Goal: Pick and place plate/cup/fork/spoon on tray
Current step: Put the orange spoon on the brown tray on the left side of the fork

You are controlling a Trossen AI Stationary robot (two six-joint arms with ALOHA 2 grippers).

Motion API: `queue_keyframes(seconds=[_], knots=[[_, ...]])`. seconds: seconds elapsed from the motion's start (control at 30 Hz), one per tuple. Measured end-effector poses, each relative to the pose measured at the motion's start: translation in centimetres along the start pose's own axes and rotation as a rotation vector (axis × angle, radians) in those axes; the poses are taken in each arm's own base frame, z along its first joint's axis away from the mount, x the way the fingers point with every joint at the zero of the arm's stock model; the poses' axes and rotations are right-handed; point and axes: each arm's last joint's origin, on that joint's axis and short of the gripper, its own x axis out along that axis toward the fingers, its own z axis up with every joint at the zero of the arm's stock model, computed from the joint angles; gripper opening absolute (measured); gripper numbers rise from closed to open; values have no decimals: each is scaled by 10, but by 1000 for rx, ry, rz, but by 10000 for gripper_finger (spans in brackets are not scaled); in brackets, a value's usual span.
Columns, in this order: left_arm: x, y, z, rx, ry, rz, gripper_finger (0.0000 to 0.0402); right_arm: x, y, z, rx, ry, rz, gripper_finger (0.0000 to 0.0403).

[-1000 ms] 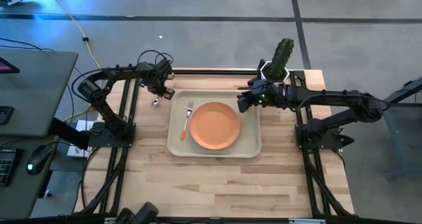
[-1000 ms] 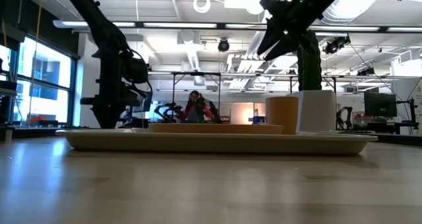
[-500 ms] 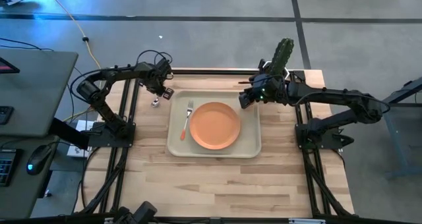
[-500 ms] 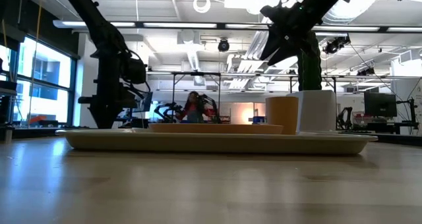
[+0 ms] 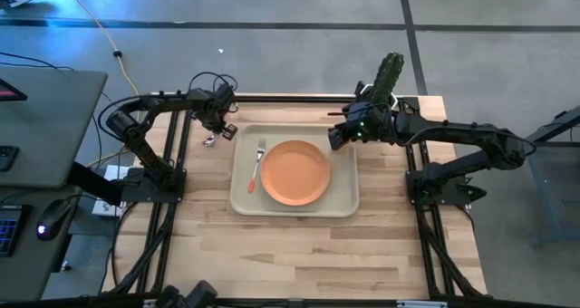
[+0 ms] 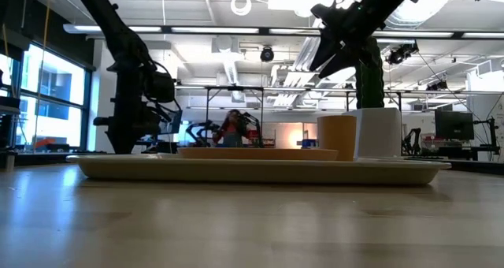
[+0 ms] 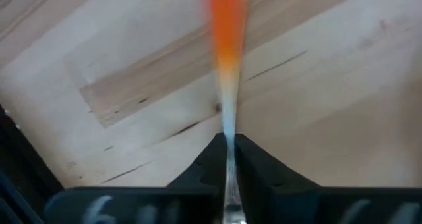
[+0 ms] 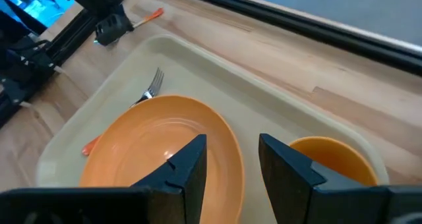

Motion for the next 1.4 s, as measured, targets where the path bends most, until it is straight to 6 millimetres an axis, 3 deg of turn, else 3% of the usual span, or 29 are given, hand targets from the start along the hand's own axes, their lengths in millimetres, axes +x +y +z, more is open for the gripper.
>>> queue_keyframes(seconds=[0.23, 0.43, 0.73, 1.0, 1.2, 1.4], knots=[[0, -3, -1, 23, 8, -52, 12, -3, 13, -9, -16, 12, 31, 129], [-6, -16, -1, 134, 0, -207, 5, -8, 26, -19, -27, -10, 24, 123], [-63, -36, -1, 440, -180, -226, 1, -15, 35, -27, -58, -13, 51, 86], [-118, -53, -17, 857, -435, -208, 1, -21, 42, -31, -79, -63, 32, 75], [-142, -80, -43, 1236, -574, -166, 1, -22, 43, -32, -90, -78, 17, 75], [-154, -108, -65, 1546, -674, -71, 0, -22, 43, -32, -135, -66, 30, 75]])
